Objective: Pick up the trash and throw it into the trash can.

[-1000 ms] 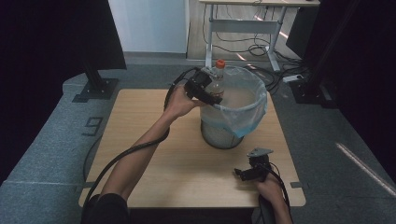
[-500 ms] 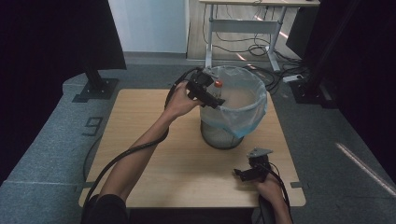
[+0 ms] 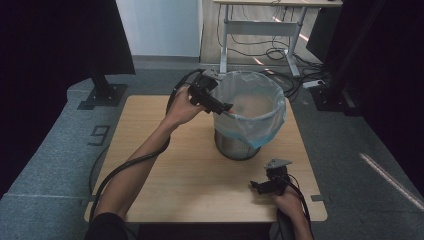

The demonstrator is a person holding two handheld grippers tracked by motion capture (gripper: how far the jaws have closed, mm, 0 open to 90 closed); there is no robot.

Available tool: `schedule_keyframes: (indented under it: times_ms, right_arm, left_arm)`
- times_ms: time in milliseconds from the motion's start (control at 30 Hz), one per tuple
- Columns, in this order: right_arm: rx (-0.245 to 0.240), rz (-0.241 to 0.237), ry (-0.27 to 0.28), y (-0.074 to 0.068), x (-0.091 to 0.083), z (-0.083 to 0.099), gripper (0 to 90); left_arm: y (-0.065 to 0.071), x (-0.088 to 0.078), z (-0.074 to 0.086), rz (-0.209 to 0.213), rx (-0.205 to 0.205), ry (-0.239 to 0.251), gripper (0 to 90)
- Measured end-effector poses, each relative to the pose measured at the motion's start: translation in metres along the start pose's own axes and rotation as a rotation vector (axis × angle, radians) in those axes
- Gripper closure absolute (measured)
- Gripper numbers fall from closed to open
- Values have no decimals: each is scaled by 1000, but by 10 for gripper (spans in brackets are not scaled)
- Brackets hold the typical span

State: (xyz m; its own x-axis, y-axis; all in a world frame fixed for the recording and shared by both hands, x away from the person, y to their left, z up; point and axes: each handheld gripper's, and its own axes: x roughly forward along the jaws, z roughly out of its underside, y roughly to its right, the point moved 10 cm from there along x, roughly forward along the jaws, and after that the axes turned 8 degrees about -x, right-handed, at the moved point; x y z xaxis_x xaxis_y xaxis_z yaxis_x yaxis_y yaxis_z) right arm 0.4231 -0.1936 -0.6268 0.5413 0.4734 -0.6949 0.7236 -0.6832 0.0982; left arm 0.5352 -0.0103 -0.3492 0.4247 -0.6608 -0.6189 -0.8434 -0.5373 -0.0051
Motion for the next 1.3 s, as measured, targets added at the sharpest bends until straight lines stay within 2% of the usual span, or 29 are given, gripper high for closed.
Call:
schedule_keyframes:
  times_ms: [267,600,967,1300]
  right_arm:
    - [2,-1,-1,0,0,0,0]
    - [1,-1,0,0,0,0,0]
    - [1,-1,0,0,0,0,0]
    - [1,0,2,0,0,0,0]
  left_arm:
    - [-7,-19,13,12,-30,38,0]
    - [-26,-42,40,9,-89,90,0]
    - [-39,-67,77,-17,-115,122,0]
    - [-42,-72,118,-36,-135,120,0]
